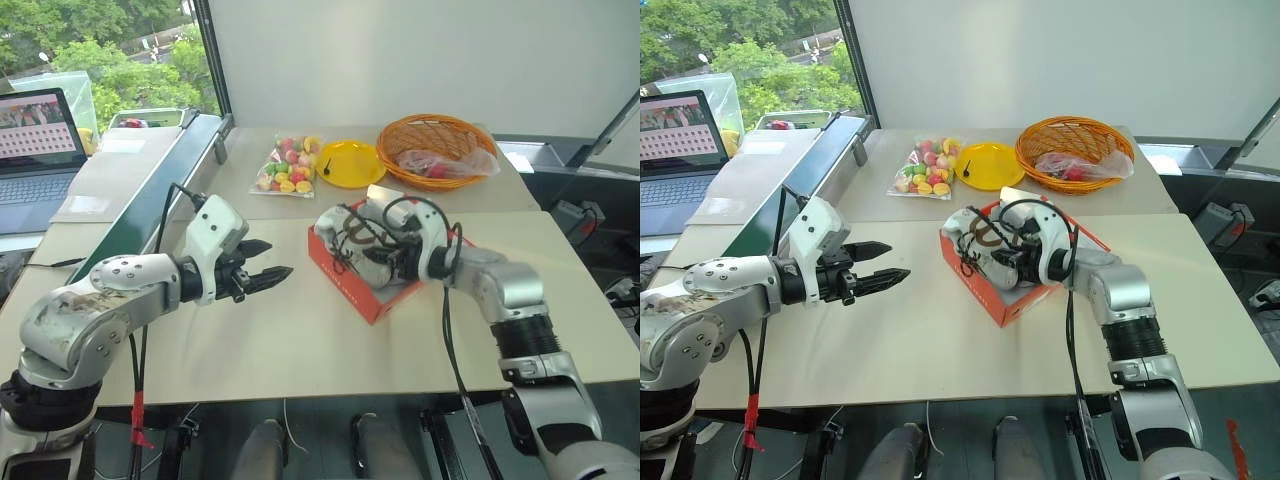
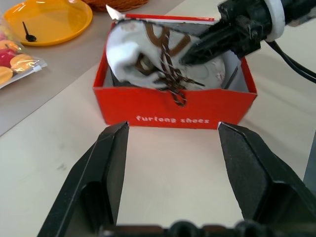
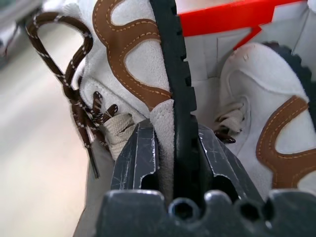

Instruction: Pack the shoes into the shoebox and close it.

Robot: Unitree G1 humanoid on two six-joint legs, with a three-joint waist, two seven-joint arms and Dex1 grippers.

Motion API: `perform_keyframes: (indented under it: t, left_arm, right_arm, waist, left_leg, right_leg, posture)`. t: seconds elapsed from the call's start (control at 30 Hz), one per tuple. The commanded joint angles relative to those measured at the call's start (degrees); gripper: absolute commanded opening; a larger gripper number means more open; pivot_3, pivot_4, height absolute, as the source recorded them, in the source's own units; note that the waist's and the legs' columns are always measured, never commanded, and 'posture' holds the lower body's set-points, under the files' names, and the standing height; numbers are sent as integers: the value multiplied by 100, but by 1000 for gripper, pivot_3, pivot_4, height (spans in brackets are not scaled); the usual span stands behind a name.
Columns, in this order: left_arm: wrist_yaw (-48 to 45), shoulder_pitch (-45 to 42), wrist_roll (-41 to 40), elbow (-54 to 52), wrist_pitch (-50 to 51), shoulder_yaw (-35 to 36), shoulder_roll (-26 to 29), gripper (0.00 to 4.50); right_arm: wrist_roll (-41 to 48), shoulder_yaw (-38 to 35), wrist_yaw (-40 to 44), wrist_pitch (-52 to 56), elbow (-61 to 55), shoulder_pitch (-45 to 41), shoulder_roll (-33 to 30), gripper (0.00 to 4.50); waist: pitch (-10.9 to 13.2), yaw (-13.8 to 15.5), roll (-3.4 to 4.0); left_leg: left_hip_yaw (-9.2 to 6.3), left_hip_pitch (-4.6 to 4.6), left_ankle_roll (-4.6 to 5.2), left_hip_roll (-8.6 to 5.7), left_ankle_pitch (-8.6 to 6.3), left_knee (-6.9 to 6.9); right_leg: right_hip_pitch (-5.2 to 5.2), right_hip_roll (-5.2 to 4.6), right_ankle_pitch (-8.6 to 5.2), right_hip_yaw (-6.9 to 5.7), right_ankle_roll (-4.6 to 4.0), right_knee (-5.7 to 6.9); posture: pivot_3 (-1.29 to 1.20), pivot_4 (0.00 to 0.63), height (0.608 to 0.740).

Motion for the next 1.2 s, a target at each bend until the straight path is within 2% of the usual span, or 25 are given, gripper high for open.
perform_keyframes:
  t: [0.03,0.1,0.43,0.73,0.97,1.2]
  left_arm:
    - [-20,79,64,-200,-90,61,59,3068]
    - [-34,170,120,-193,-111,57,93,3068]
    - [-33,146,235,-218,-136,8,44,3068]
    - [36,145,192,-324,-49,19,-1,3068]
    - [109,179,140,-422,21,46,-35,3068]
    - [317,293,98,-545,39,24,-215,3068]
  right_arm:
    - [493,-588,-102,442,-319,-544,47,484]
    - [517,-599,-84,526,-418,-668,20,484]
    - [-23,-229,-194,99,-383,-81,-17,484]
    - [-392,-220,-299,-412,261,137,107,484]
    - [-1281,556,-346,-1064,762,290,2,484]
    - [-2320,1465,-547,-1045,1150,91,-167,484]
  waist:
    - [0,-8,0]
    - [0,-16,0]
    - [0,17,0]
    - [0,-12,0]
    - [0,6,-1]
    - [-6,20,-8]
  left_leg:
    - [0,1,1,1,-1,0]
    - [2,1,4,1,-2,-1]
    - [10,0,8,0,-5,0]
    - [21,7,8,1,-5,0]
    - [24,13,8,0,-5,0]
    - [28,42,8,0,-4,3]
  right_leg:
    - [1,1,0,0,0,0]
    - [-1,1,0,2,0,0]
    - [-1,-1,0,8,1,-2]
    - [-2,2,1,22,3,2]
    - [6,1,2,24,5,1]
    - [35,1,4,28,11,-3]
  posture:
    - [0,150,740]
    - [0,150,740]
    - [0,150,740]
    - [0,150,740]
    - [0,150,740]
    - [0,150,740]
